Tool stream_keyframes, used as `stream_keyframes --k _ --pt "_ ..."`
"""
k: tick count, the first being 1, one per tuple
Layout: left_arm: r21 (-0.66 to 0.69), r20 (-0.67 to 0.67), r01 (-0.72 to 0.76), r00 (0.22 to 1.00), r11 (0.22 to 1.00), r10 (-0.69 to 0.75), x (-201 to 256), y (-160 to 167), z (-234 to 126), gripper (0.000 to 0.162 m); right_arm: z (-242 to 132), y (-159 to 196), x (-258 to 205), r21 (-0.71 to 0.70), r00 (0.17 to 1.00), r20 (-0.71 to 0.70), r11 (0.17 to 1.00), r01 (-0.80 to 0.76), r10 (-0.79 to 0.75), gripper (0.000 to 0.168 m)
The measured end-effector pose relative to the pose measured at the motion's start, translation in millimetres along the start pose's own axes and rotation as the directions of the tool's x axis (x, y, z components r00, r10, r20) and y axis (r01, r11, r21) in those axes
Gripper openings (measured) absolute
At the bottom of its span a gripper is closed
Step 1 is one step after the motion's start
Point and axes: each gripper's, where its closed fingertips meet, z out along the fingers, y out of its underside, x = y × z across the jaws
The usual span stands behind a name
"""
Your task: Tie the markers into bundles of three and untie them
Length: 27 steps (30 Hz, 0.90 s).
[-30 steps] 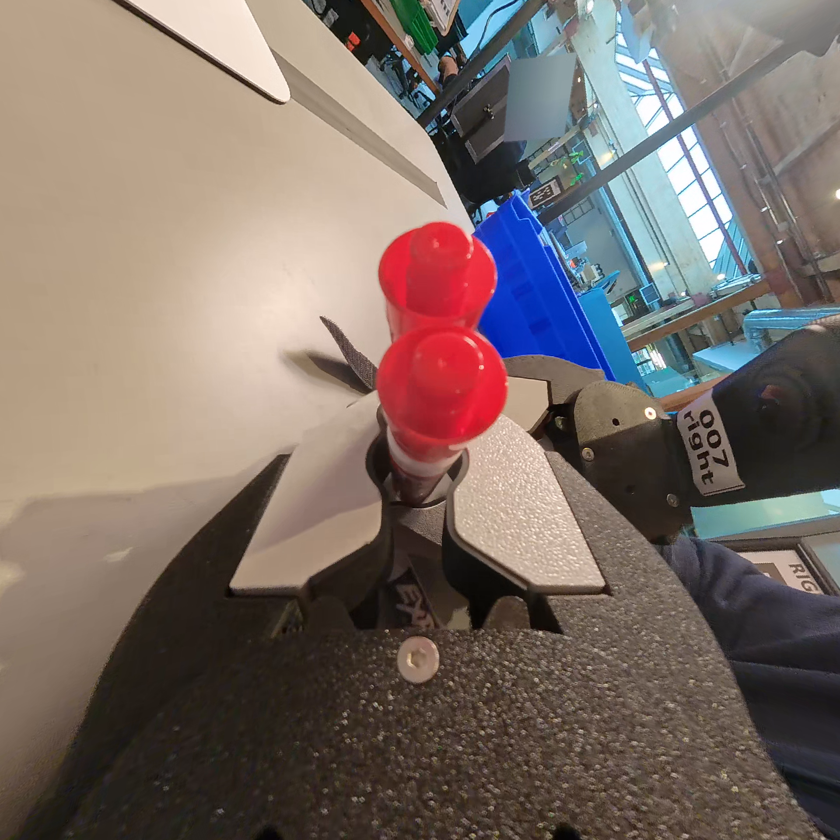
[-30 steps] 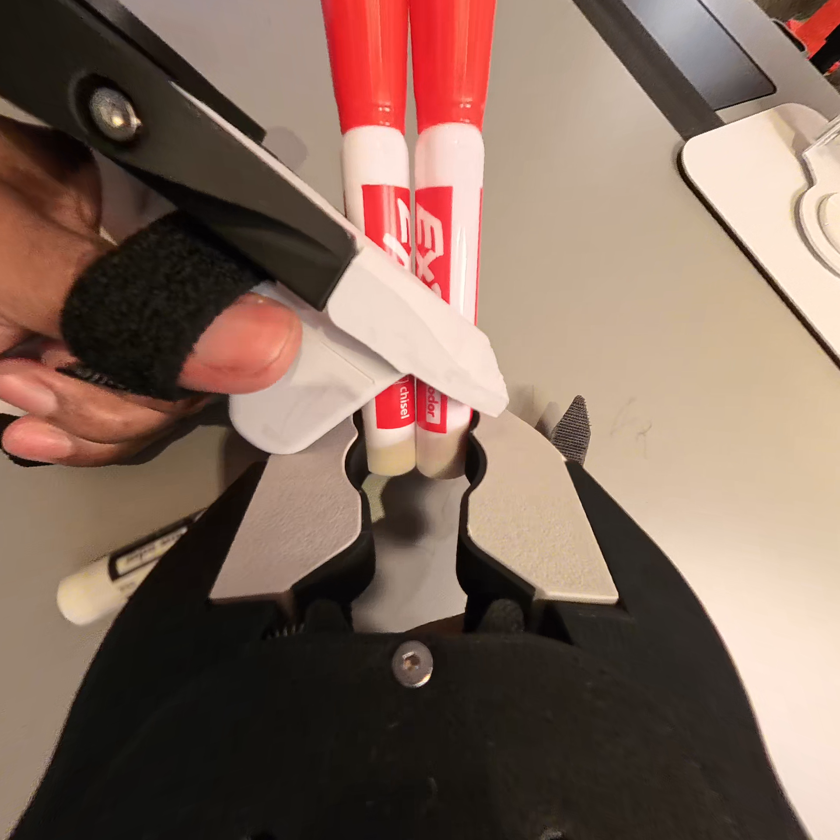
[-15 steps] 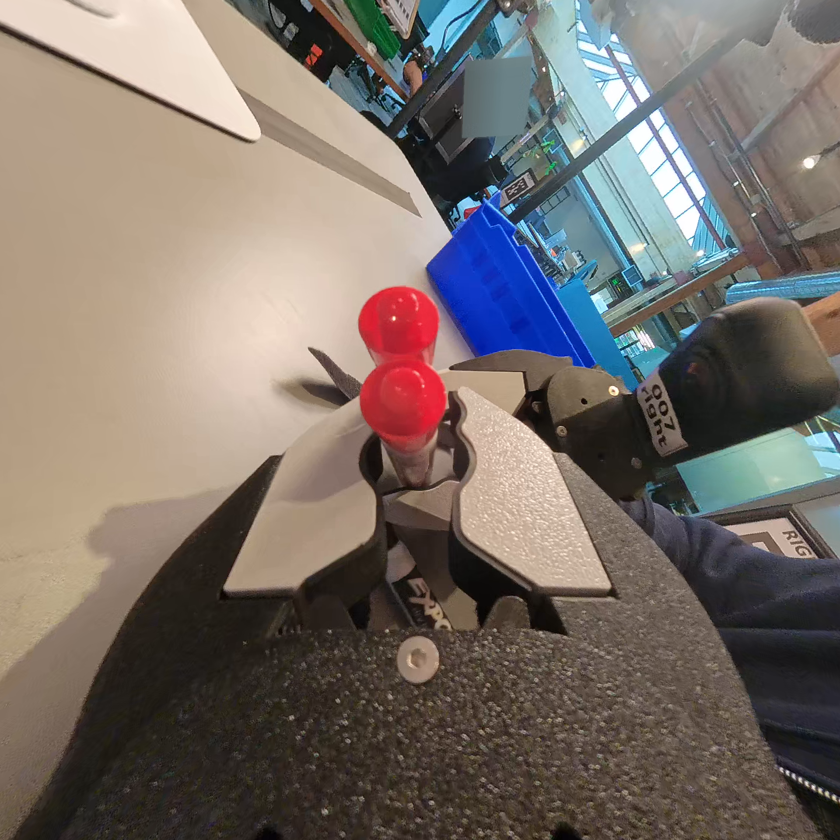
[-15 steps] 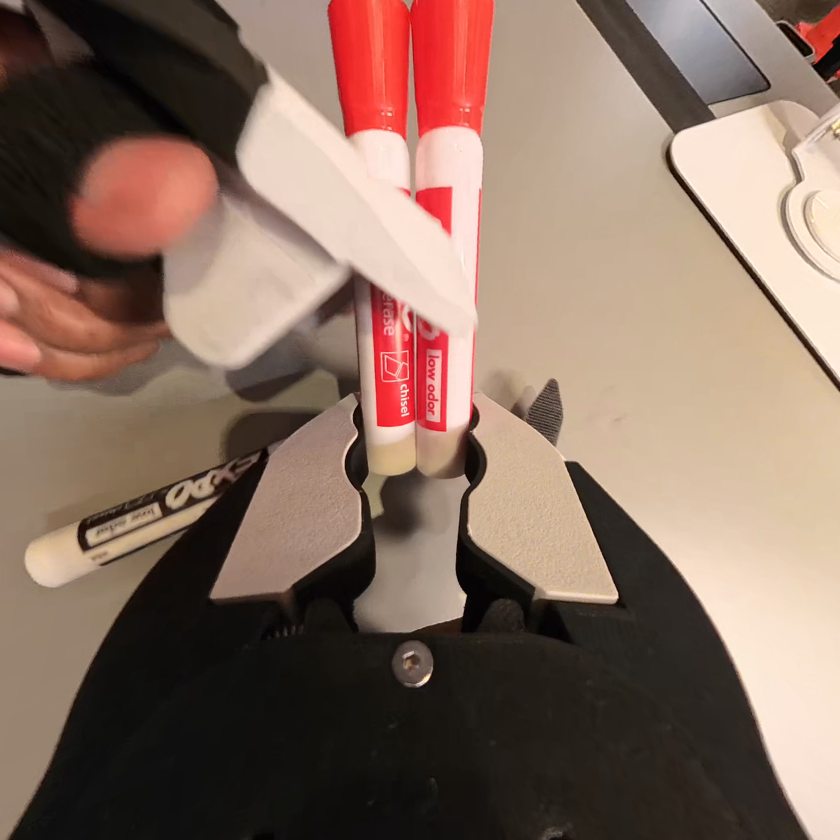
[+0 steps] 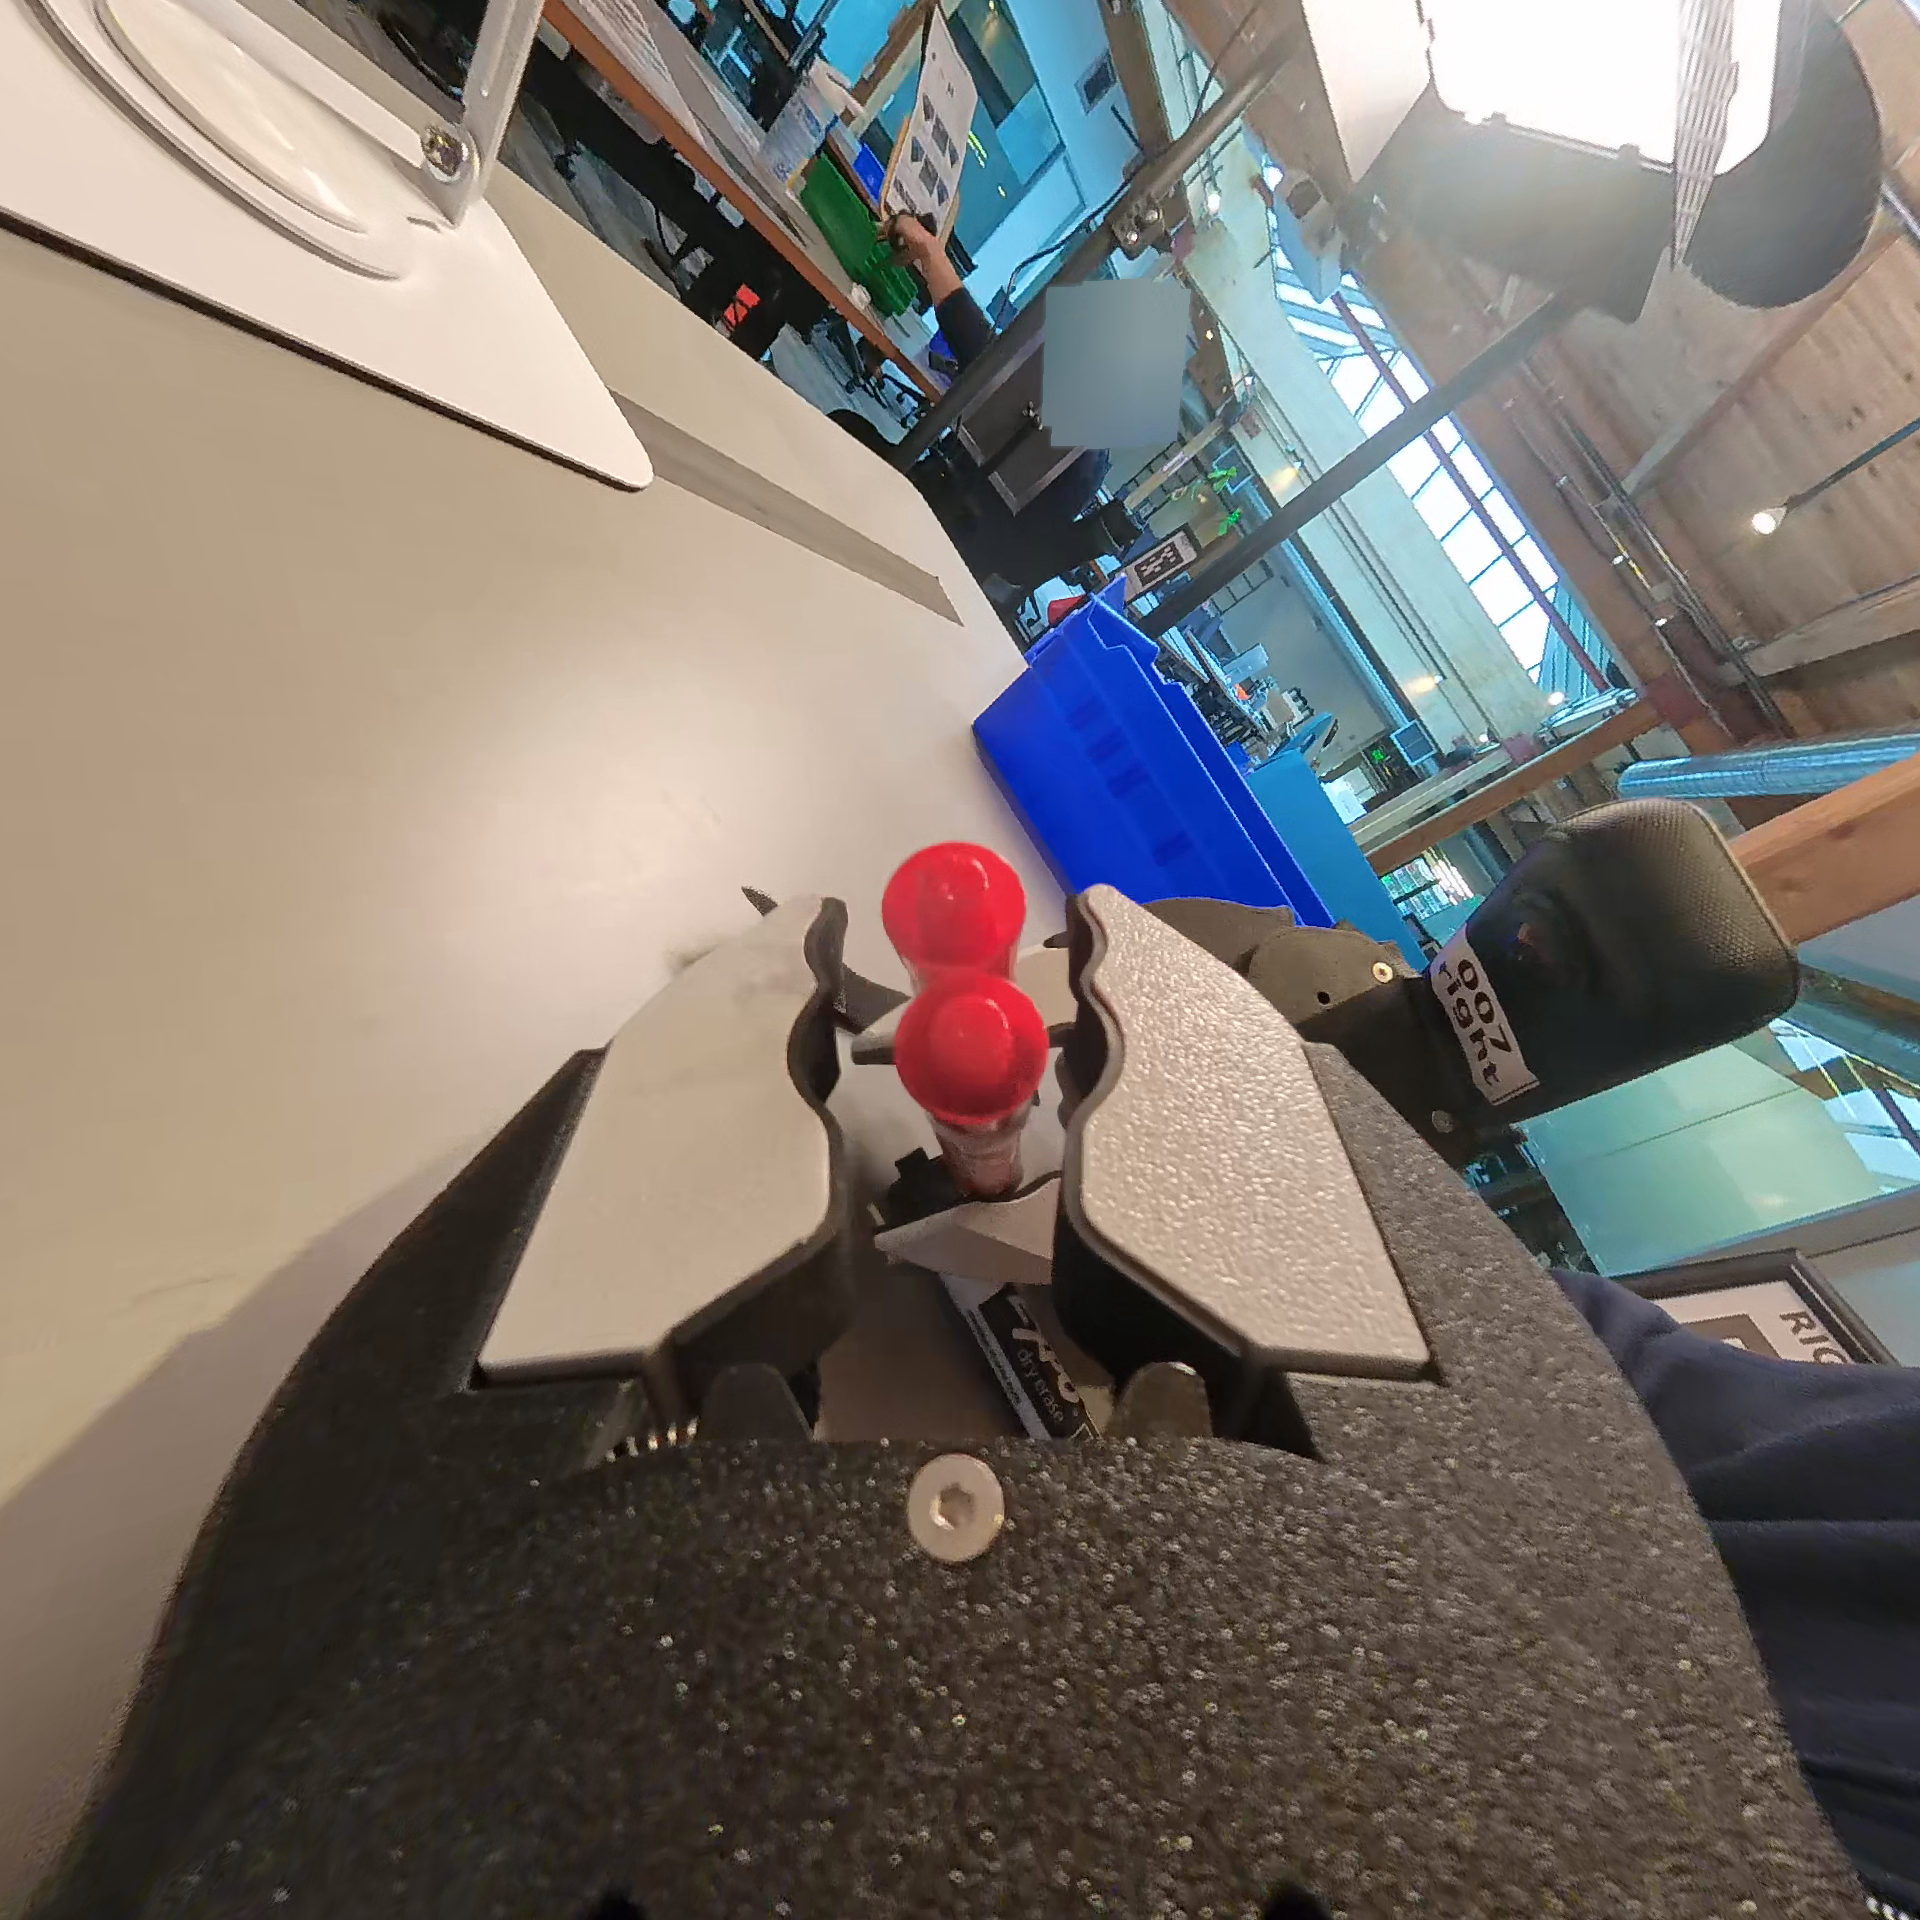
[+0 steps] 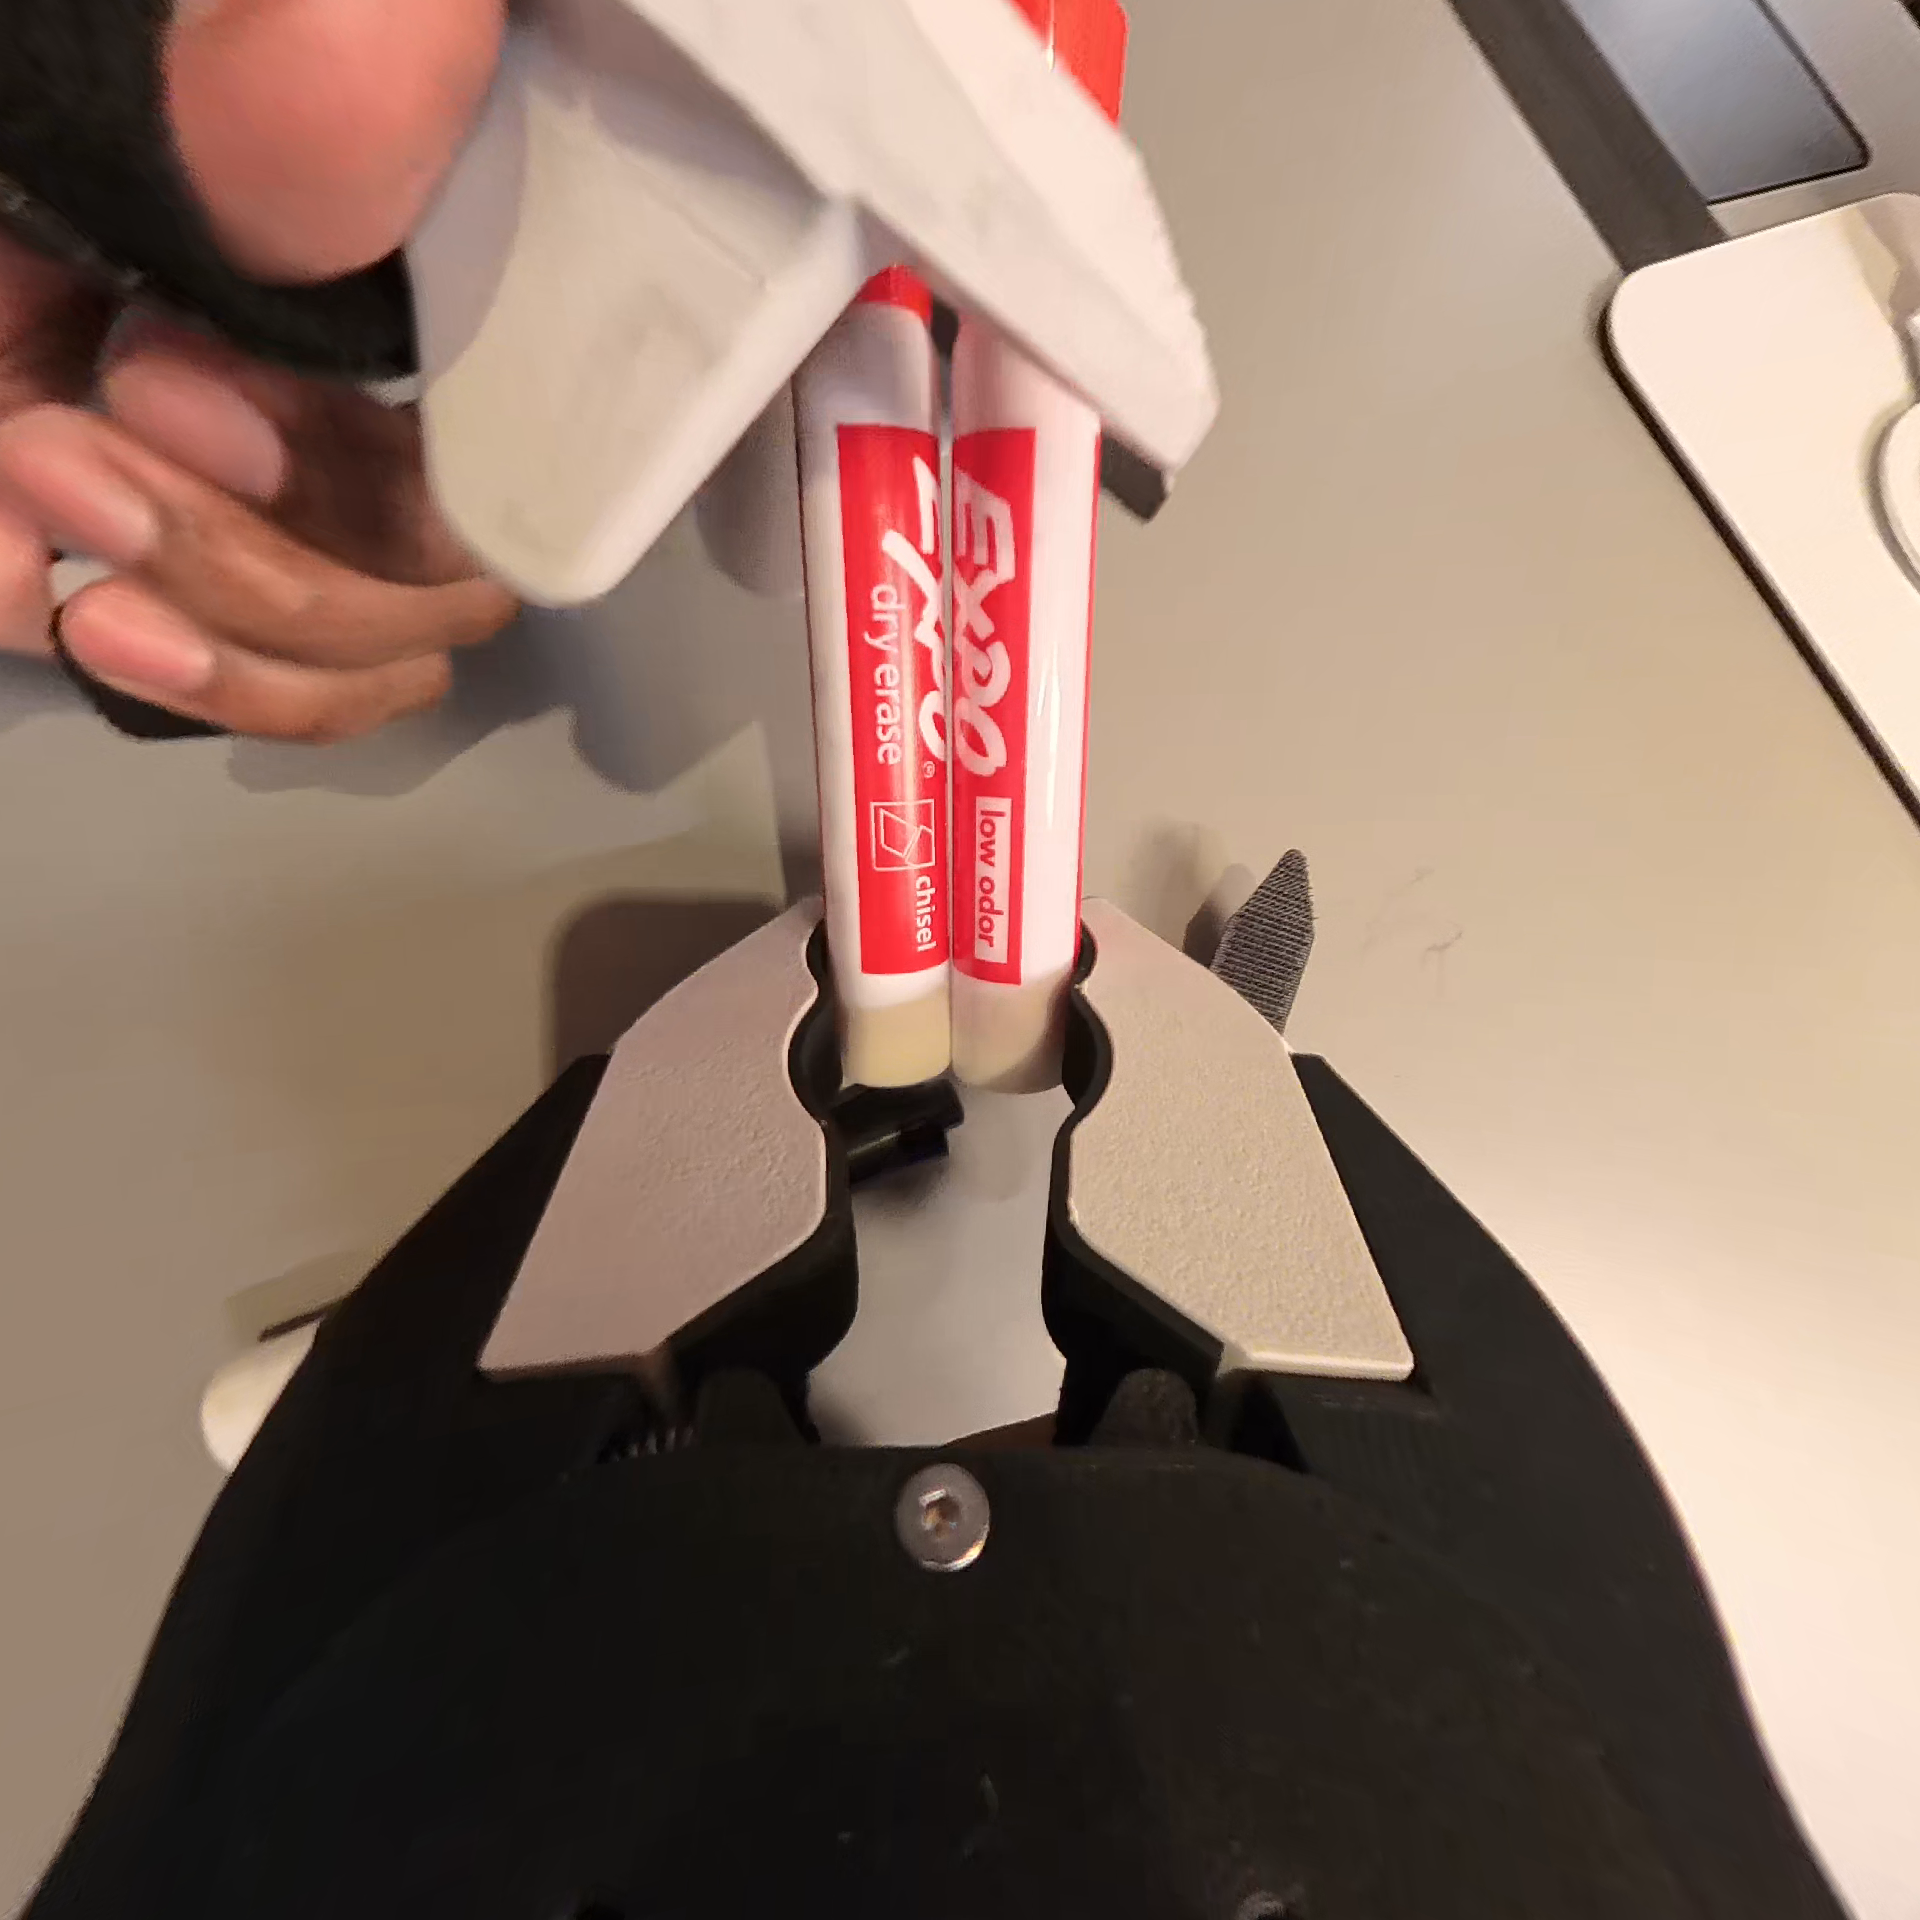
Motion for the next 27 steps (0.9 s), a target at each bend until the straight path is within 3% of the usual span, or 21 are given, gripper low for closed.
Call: stream_keyframes --k 7,20,27 --pt "-0.017 -0.031 0.052 0.998 0.998 -0.053 2.7 5.9 2.9 0.023 -2.9 2.3 -0.2 -0.017 1.0 0.015 1.0 0.01 -0.01 0.04" --pt "0.043 -0.07 0.144 0.987 0.989 -0.141 4.2 7.4 4.1 0.018 -4.8 3.2 -4.3 -0.042 1.0 0.024 0.999 0.013 -0.012 0.04" --pt "0.089 -0.077 0.263 0.963 0.961 -0.257 1.0 8.3 3.3 0.018 -5.5 3.8 -4.2 -0.07 1.0 0.022 0.998 -0.012 0.013 0.041"
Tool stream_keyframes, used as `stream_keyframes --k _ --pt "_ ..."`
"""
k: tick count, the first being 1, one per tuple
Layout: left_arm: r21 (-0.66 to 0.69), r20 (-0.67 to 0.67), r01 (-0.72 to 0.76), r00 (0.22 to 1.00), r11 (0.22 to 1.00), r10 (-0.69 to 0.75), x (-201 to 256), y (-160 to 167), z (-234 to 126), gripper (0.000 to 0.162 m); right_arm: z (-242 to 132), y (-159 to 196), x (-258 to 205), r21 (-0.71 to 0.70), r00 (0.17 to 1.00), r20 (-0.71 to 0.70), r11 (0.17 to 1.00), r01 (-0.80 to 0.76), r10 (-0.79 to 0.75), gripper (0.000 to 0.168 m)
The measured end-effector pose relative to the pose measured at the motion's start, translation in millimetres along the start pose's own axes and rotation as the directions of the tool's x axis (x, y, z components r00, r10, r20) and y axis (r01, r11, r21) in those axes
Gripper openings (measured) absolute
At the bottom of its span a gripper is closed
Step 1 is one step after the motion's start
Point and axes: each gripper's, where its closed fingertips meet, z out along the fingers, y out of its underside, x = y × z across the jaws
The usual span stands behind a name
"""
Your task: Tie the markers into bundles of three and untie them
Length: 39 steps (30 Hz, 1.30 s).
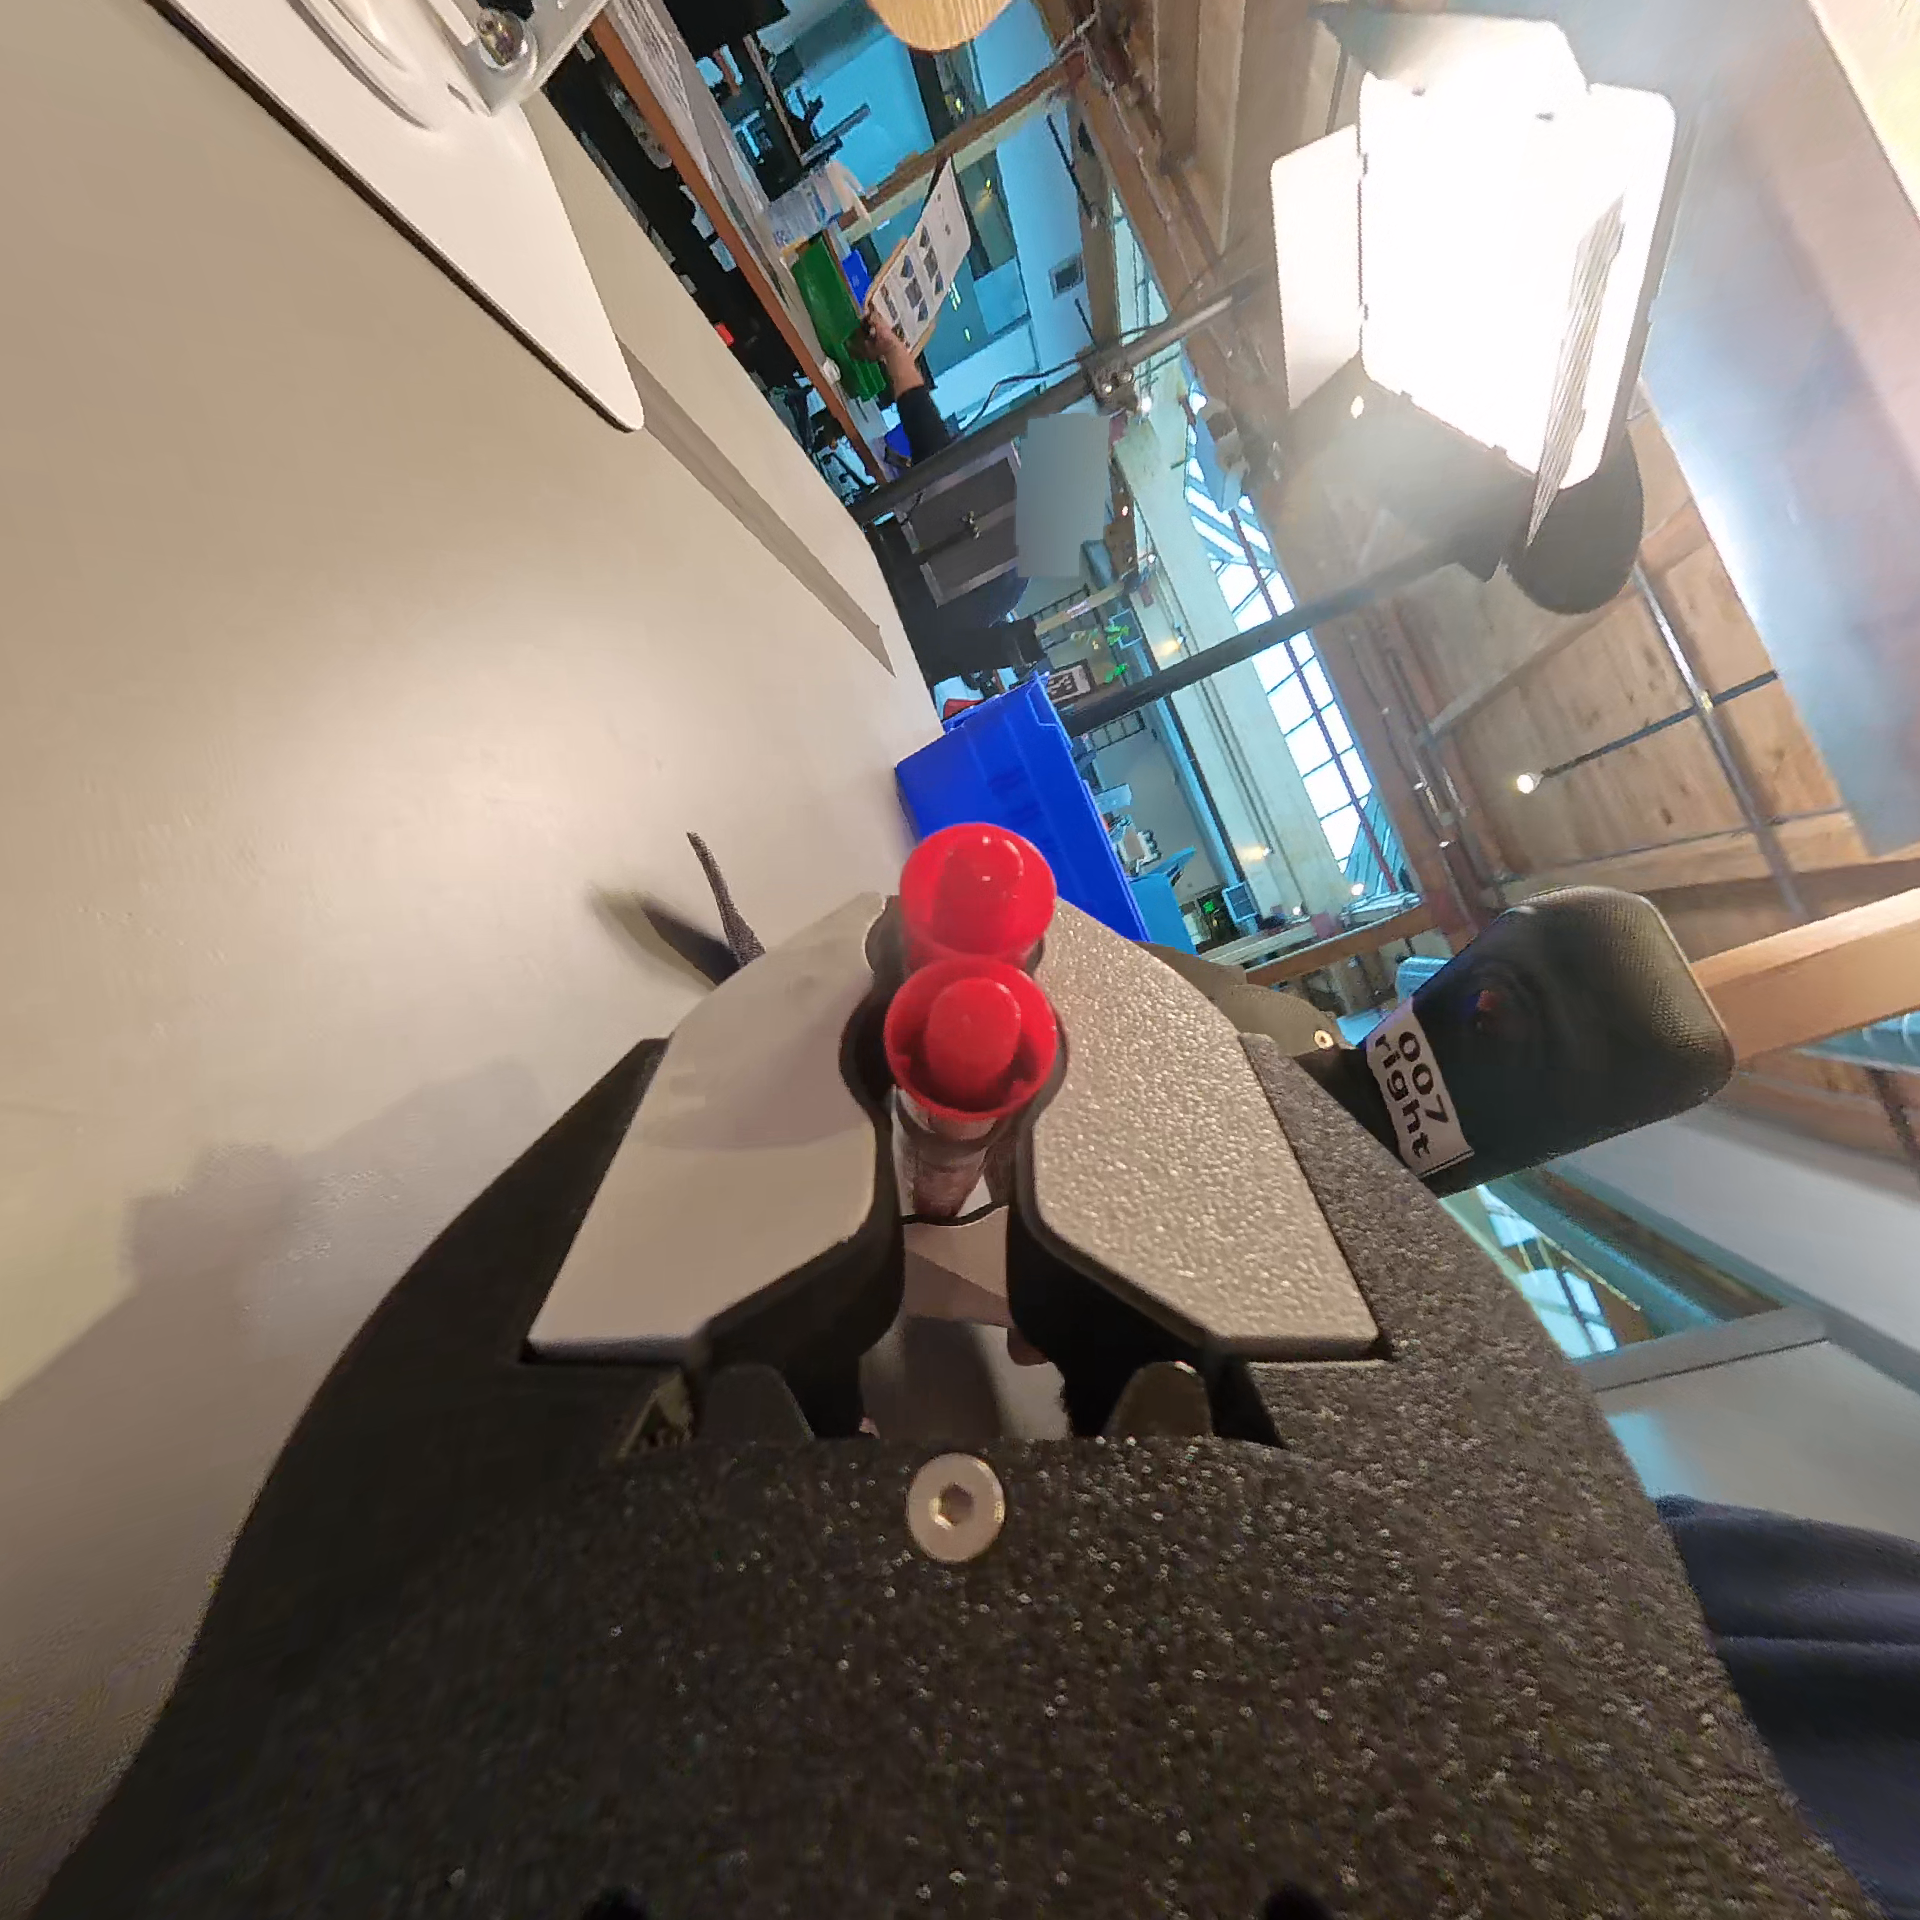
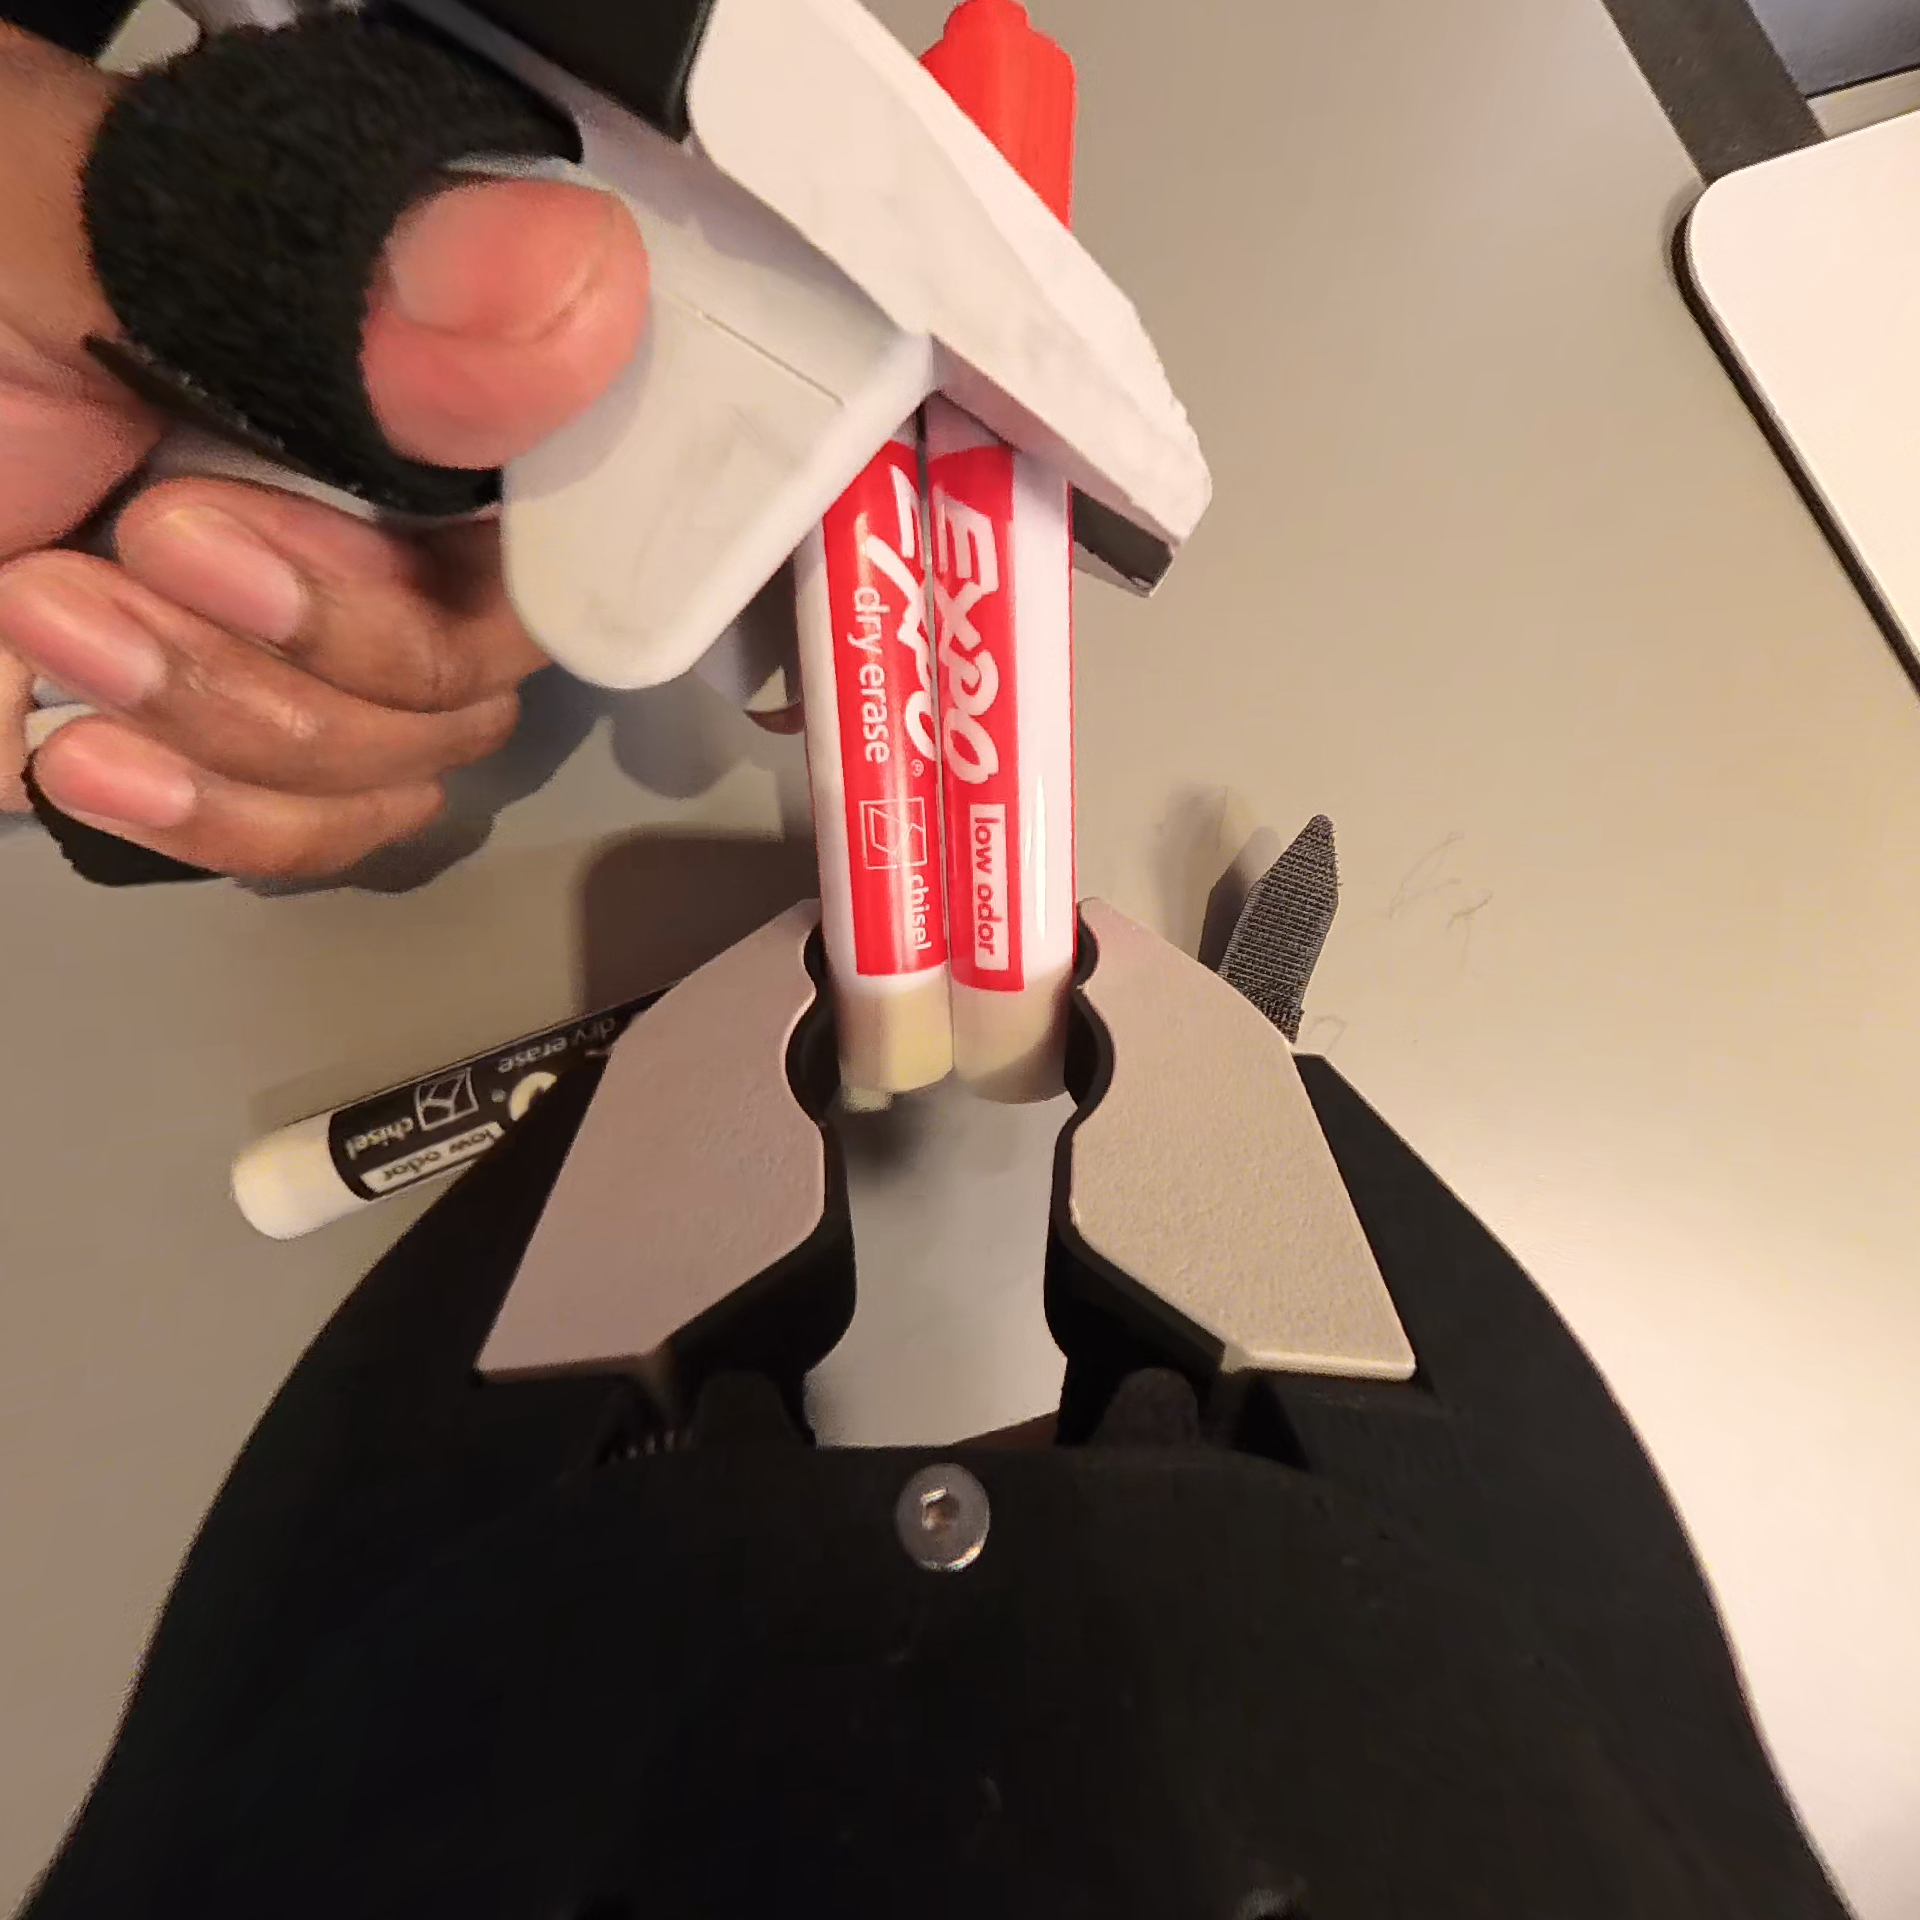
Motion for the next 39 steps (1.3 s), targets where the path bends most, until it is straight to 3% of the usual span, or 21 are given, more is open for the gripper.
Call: stream_keyframes --k 28,35,39 --pt "0.119 0.037 0.064 0.997 0.991 -0.069 13.9 6.5 6.2 0.018 3.5 -1.3 2.2 -0.076 0.996 -0.073 0.996 0.041 -0.047 0.048" --pt "0.106 0.072 0.006 0.997 0.994 -0.013 16.1 16.1 10.1 0.018 5.6 -0.2 5.7 -0.097 0.993 -0.102 0.994 0.042 -0.052 0.048" --pt "0.071 0.125 -0.109 0.987 0.992 0.1 19.0 21.2 12.0 0.018 6.1 -1.1 5.7 -0.105 0.991 -0.115 0.993 0.058 -0.07 0.046"
